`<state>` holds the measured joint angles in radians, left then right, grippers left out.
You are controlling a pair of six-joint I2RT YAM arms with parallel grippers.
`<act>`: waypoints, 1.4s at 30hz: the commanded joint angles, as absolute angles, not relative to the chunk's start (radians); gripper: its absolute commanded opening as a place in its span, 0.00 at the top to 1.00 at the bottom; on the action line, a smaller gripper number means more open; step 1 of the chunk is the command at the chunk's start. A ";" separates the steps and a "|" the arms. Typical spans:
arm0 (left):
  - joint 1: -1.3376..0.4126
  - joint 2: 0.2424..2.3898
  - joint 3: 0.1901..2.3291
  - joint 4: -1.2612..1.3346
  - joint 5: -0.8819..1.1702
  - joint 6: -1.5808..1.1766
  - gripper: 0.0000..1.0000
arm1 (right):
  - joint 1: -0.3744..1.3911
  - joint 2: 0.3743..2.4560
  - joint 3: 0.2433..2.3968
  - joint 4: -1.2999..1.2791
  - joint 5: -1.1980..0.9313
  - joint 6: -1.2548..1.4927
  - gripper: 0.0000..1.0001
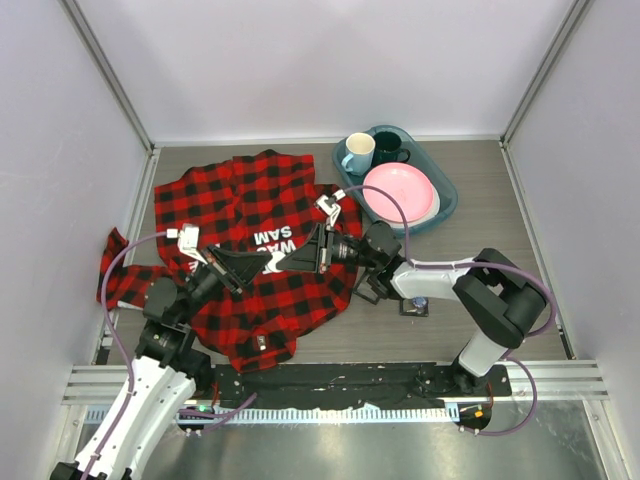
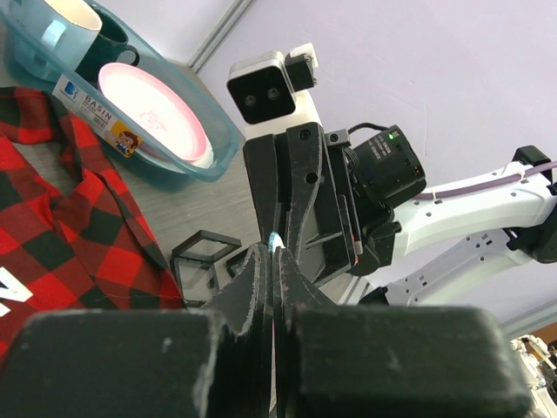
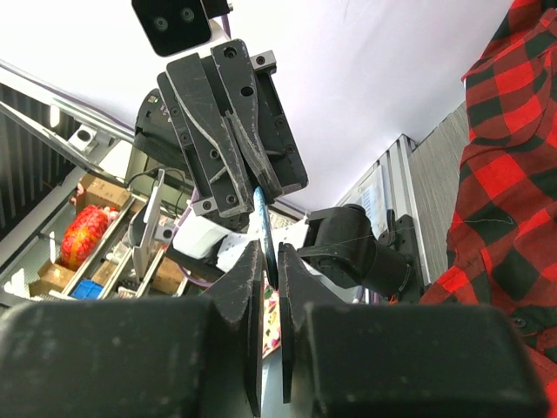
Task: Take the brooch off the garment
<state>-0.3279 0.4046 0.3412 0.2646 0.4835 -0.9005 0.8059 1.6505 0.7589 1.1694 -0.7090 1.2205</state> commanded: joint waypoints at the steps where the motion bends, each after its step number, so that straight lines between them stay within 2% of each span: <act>1: -0.347 0.373 0.377 0.270 0.534 -0.890 1.00 | 0.799 1.658 0.735 1.255 -0.535 1.256 0.91; 11: -0.347 0.341 0.368 0.253 0.502 -0.890 1.00 | 0.818 1.640 0.706 1.272 -0.443 1.259 0.90; 20: -0.347 0.322 0.367 0.229 0.477 -0.888 1.00 | 0.847 1.620 0.692 1.264 -0.413 1.236 0.84; 23: -0.347 0.314 0.364 0.213 0.466 -0.888 1.00 | 0.847 1.612 0.690 1.255 -0.434 1.223 0.79; 26: -0.347 0.304 0.356 0.198 0.434 -0.897 1.00 | 0.847 1.583 0.672 1.235 -0.475 1.183 0.65; 29: -0.347 0.305 0.347 0.189 0.425 -0.914 1.00 | 0.847 1.542 0.643 1.194 -0.544 1.117 0.57; 35: -0.347 0.345 0.341 0.250 0.465 -0.943 1.00 | 0.841 1.393 0.633 0.867 -0.595 0.882 0.48; 40: -0.347 0.386 0.336 0.339 0.544 -0.974 1.00 | 0.836 1.325 0.733 0.574 -0.583 0.687 0.49; 42: -0.347 0.394 0.331 0.363 0.563 -0.995 1.00 | 0.815 1.313 0.771 0.482 -0.561 0.652 0.55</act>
